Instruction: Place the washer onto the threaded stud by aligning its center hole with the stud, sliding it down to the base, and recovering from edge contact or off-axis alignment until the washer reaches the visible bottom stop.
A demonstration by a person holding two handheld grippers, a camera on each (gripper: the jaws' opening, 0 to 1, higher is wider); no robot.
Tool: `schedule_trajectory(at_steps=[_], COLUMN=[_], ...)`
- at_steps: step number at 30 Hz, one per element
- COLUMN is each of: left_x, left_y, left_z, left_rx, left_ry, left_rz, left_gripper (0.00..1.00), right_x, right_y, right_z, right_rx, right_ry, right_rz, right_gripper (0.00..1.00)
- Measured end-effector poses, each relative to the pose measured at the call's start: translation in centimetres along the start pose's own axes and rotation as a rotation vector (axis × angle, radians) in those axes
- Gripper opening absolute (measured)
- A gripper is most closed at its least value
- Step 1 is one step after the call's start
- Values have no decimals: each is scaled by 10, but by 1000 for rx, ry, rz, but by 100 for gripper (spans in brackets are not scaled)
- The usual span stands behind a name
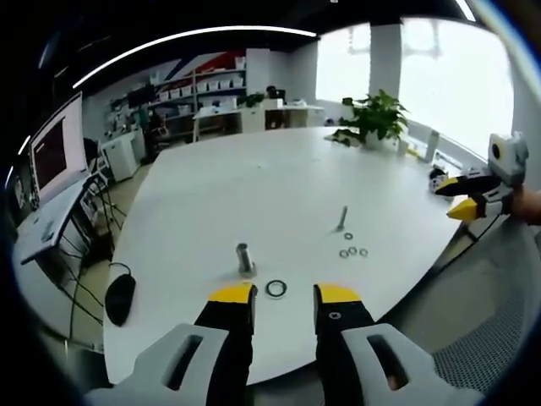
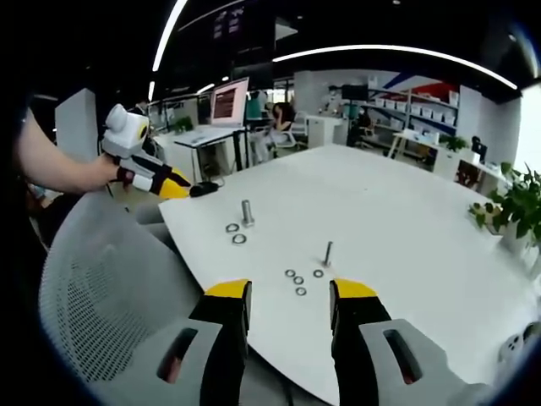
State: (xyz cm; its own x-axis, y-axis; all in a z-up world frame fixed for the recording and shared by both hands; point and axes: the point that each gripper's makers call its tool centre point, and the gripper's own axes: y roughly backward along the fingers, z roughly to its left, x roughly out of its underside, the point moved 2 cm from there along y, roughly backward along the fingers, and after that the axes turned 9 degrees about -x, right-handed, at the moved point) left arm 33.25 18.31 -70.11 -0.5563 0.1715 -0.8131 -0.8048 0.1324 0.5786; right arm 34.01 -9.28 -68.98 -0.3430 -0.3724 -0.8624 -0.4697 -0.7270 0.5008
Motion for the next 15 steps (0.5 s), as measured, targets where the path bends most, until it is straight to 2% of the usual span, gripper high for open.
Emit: schedule_trajectory(at_steps=[15], left_x=[2], left_y=[0], left_z=[-2], left_rx=[4], left_ry=[-3], left_rz=[12], left_gripper=[25], right_x=[1], right_y=[1], right_z=[-1], right_rx=[0], right_ry=[0], right_rz=[1], right_gripper=[39])
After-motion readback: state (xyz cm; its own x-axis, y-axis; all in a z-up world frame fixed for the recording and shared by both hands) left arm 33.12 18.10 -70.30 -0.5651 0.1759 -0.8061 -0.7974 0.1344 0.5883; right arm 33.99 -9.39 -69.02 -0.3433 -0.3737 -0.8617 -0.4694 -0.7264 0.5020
